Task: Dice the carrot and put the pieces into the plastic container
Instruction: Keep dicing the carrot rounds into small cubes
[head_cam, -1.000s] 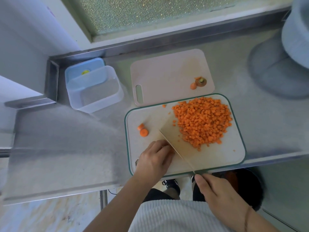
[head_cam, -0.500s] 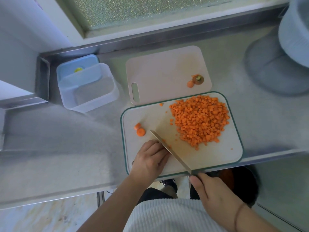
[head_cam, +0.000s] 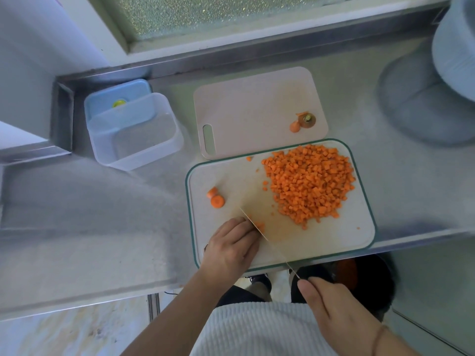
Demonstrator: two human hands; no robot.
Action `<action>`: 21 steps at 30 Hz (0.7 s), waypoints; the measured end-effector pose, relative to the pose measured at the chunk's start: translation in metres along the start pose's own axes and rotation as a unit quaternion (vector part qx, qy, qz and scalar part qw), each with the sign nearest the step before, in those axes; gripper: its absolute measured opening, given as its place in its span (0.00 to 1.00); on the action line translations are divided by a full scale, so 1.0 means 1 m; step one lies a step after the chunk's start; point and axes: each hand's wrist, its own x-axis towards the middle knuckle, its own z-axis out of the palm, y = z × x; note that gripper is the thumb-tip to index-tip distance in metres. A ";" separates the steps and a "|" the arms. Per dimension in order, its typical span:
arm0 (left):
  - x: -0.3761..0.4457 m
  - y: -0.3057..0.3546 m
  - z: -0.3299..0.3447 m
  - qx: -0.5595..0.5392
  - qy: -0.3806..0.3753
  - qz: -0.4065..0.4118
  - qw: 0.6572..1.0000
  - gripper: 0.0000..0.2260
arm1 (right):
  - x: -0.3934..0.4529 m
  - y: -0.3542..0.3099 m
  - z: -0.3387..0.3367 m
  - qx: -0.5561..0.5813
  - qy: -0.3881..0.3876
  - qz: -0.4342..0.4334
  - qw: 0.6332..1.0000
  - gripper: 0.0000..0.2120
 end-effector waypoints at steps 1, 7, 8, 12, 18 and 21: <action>0.001 0.000 0.000 0.000 -0.001 0.000 1.000 0.03 | 0.007 0.002 0.003 0.012 -0.014 -0.010 1.000 0.41; 0.003 -0.003 -0.003 -0.005 -0.015 -0.006 1.000 0.01 | 0.019 -0.003 0.001 0.079 -0.002 -0.033 0.996 0.40; 0.004 -0.003 -0.004 -0.004 -0.014 -0.009 1.000 0.01 | 0.012 -0.001 -0.001 0.076 -0.005 -0.023 0.997 0.40; 0.004 -0.002 -0.004 -0.009 -0.004 -0.012 1.000 0.02 | -0.015 0.004 0.000 0.022 0.080 0.021 0.996 0.34; 0.003 -0.003 -0.003 -0.005 0.000 -0.007 1.000 0.01 | 0.008 0.005 0.004 0.049 -0.026 -0.008 0.998 0.40; 0.000 -0.002 -0.009 0.004 -0.018 0.003 1.000 0.01 | 0.014 0.004 0.007 0.073 -0.017 -0.025 0.997 0.37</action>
